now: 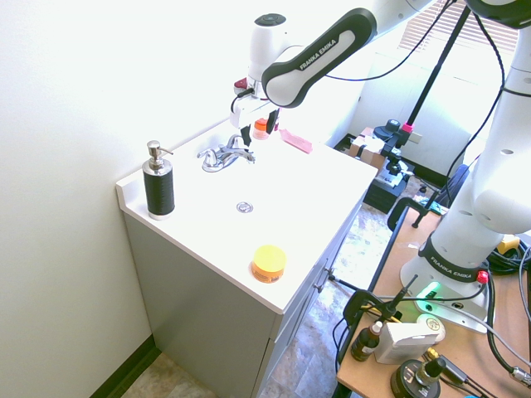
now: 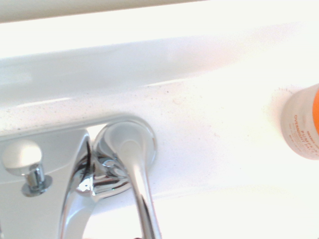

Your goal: Turn off the cold water

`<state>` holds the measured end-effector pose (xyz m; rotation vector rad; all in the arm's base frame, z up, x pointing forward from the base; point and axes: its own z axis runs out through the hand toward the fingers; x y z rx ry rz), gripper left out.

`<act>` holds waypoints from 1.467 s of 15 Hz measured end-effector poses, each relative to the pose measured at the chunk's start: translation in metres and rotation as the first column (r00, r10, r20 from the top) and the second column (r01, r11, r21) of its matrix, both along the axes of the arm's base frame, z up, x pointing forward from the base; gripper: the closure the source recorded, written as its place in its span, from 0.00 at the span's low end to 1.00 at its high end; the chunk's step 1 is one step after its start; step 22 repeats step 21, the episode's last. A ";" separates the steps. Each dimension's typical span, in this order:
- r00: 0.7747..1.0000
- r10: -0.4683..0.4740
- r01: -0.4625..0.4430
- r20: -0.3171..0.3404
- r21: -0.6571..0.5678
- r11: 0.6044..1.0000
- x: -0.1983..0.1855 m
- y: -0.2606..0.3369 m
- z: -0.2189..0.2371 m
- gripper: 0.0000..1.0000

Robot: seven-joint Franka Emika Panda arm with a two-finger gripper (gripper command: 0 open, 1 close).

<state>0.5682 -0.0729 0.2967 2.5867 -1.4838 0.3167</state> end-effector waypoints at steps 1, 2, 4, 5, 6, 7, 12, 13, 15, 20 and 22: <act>1.000 -0.001 0.001 0.001 -0.007 1.000 0.001 -0.002 -0.001 0.00; 1.000 -0.003 0.003 0.004 -0.020 1.000 0.001 -0.005 -0.001 0.00; 1.000 -0.005 0.006 0.012 -0.053 0.999 0.002 -0.013 -0.001 0.00; 1.000 -0.006 0.007 0.018 -0.069 0.998 0.004 -0.017 0.000 0.00; 1.000 -0.005 0.007 0.024 -0.083 0.997 0.008 -0.020 0.001 0.00; 1.000 -0.004 0.007 0.031 -0.097 0.995 0.013 -0.022 0.001 0.00; 0.999 -0.006 0.012 0.047 -0.130 0.991 0.032 -0.027 0.003 0.00; 0.999 -0.009 0.015 0.047 -0.125 0.992 0.032 -0.026 0.004 0.00; 1.000 -0.011 0.012 0.024 -0.069 0.998 0.027 -0.020 0.010 0.00; 0.999 0.021 -0.015 -0.039 0.140 0.990 -0.029 -0.001 0.056 0.00; 0.999 0.026 -0.019 -0.044 0.163 0.987 -0.039 0.004 0.065 0.00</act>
